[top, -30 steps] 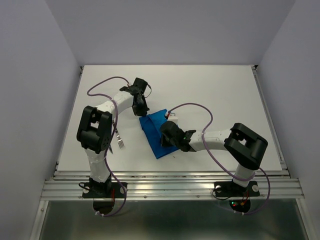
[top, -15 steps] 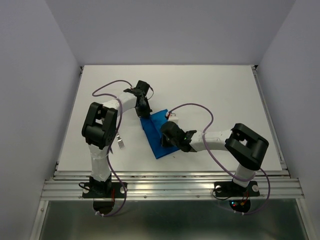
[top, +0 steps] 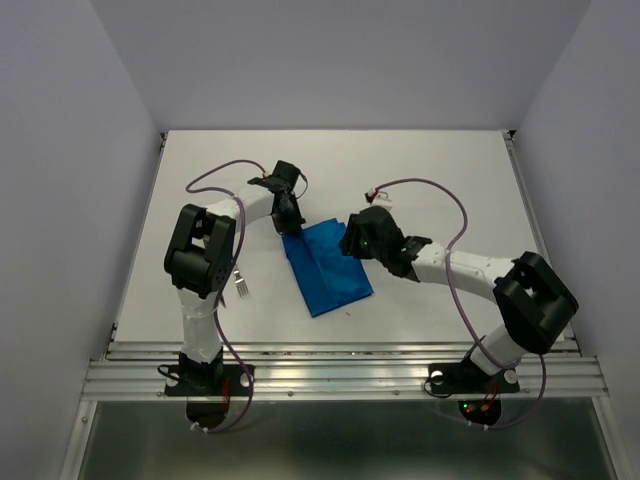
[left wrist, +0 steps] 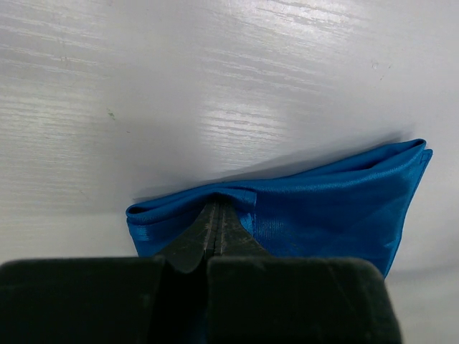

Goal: Fold the napkin into a case and place the utensils inside
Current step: Pick up the 2/3-rectangle-folded napkin at the center of the board.

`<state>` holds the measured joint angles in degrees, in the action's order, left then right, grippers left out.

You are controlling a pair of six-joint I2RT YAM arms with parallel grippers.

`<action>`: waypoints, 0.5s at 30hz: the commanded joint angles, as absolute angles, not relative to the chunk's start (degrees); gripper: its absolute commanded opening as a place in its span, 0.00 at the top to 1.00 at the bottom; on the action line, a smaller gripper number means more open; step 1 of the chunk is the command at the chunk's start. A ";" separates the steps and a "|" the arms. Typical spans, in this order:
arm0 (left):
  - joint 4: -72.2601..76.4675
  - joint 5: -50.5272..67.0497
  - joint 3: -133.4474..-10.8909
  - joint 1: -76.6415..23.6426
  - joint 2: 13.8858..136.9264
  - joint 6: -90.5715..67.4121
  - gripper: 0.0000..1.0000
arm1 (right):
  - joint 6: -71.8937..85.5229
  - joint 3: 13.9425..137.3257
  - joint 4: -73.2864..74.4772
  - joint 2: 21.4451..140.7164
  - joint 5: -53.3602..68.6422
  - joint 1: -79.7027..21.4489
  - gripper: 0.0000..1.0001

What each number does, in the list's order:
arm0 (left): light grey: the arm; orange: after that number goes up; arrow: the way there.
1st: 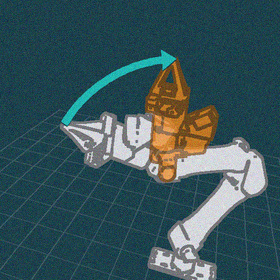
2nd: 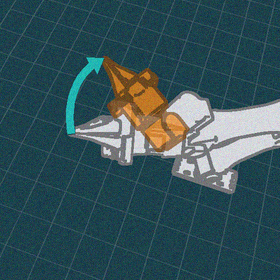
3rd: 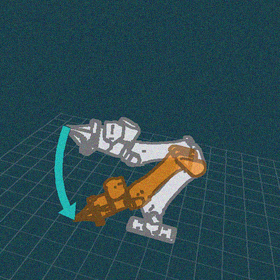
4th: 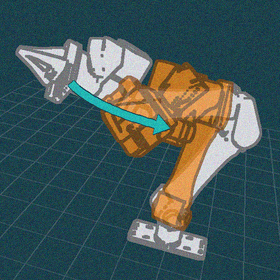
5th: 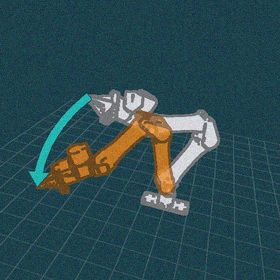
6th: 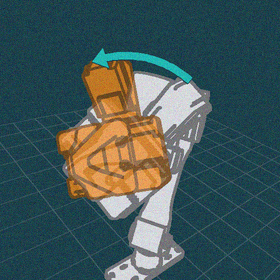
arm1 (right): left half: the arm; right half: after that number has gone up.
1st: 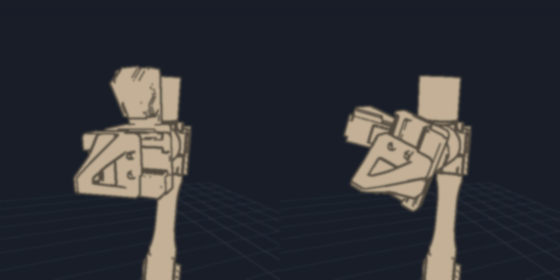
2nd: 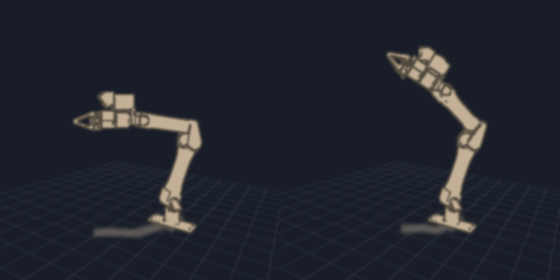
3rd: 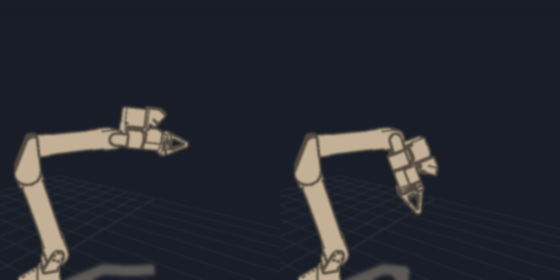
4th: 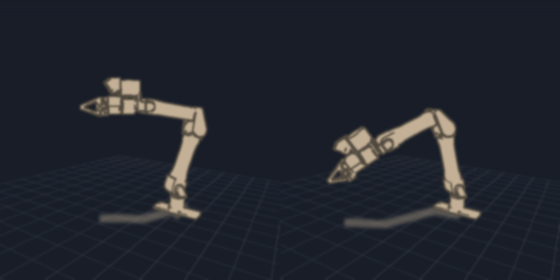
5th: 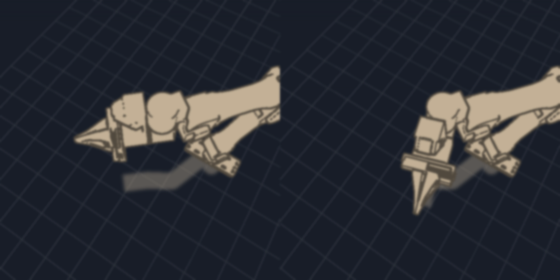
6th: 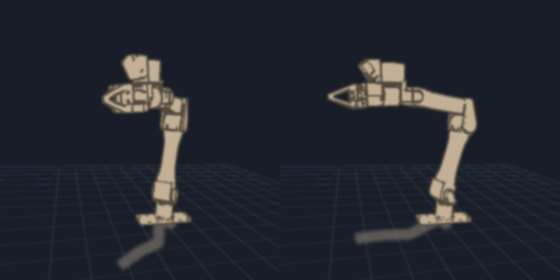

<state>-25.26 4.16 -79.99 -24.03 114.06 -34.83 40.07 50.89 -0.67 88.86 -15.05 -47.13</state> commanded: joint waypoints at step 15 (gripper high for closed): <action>-26.19 4.13 -79.37 -25.22 114.52 -34.10 1.00 | 26.10 67.59 -0.09 108.98 -0.71 -33.66 0.30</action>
<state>-24.58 4.69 -79.99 -24.77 114.21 -34.74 28.53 65.08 0.05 107.57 -4.25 -33.54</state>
